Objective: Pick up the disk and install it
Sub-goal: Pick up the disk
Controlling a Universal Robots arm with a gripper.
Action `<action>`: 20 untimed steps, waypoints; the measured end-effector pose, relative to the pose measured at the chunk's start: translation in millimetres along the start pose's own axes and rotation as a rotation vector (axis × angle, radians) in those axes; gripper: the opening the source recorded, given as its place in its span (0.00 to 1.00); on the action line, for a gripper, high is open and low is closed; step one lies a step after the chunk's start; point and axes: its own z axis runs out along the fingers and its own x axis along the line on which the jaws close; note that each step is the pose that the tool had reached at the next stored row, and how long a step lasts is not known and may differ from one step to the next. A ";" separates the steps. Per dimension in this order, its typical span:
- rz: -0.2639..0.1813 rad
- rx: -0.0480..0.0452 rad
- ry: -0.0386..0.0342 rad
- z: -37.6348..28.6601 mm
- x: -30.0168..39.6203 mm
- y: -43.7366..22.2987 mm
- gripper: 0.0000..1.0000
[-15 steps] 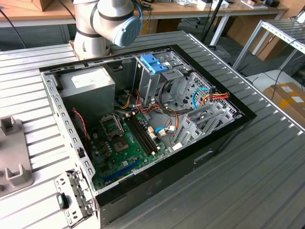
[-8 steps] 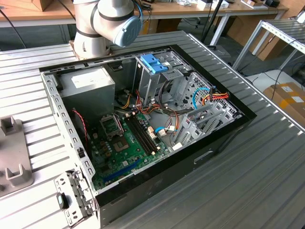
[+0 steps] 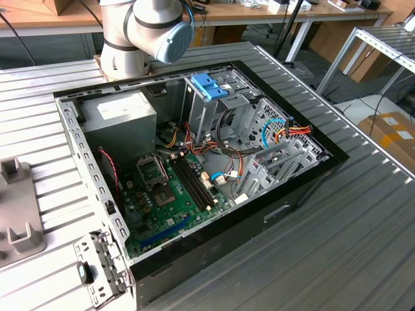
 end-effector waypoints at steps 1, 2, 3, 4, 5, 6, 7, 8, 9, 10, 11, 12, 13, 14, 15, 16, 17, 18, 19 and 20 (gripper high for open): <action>0.000 0.0000 0.0000 0.0 0.5 0.0 0.37; 0.000 0.0000 0.0000 -0.1 1.4 0.0 0.37; 0.000 0.0000 0.0000 -0.2 2.2 -0.1 0.37; 0.000 0.0001 0.0000 -0.2 3.0 -0.1 0.37; 0.000 0.0000 0.0000 -0.3 3.8 -0.1 0.37; 0.000 0.0000 0.0000 -0.4 4.3 -0.2 0.37; 0.000 0.0000 0.0000 -0.4 4.8 -0.2 0.37; 0.000 0.0001 0.0000 -0.4 5.6 -0.2 0.37; 0.000 0.0000 0.0000 -0.5 6.1 -0.2 0.37; 0.000 0.0000 0.0000 -0.6 6.9 -0.2 0.37; 0.000 0.0000 0.0000 -0.6 7.5 -0.3 0.37; 0.000 0.0001 0.0000 -0.7 8.2 -0.3 0.37; 0.000 0.0000 0.0000 -0.7 8.7 -0.3 0.37; 0.000 0.0001 0.0000 -0.8 9.3 -0.3 0.37; 0.000 0.0000 0.0000 -0.9 9.8 -0.4 0.37; 0.000 0.0001 0.0000 -0.9 10.7 -0.4 0.37; 0.000 0.0000 0.0000 -1.0 11.3 -0.4 0.37; 0.000 0.0000 0.0000 -1.1 12.1 -0.5 0.37; 0.000 0.0000 0.0000 -1.1 12.6 -0.5 0.37; 0.000 0.0000 0.0000 -1.2 13.6 -0.5 0.37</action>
